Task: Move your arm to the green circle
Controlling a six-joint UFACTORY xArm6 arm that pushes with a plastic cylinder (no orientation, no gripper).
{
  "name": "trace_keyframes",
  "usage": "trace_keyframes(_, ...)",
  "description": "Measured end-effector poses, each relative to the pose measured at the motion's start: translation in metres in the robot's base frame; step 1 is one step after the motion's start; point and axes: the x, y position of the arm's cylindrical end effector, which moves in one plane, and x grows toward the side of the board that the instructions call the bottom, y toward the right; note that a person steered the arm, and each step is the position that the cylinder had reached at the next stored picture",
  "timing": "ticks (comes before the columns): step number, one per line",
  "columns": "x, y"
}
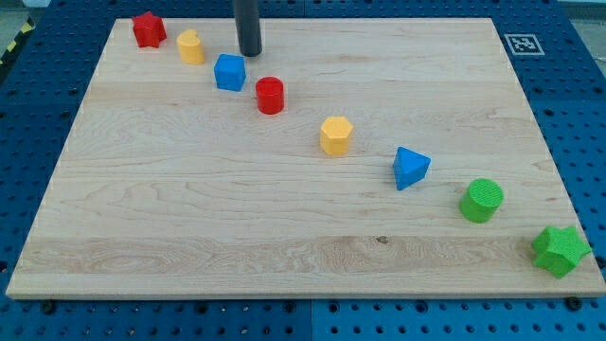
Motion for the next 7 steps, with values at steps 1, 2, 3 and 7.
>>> trace_keyframes(1, 0.008, -0.014)
trace_keyframes(2, 0.009, -0.030)
trace_keyframes(3, 0.011, -0.042)
trace_keyframes(7, 0.165, -0.043)
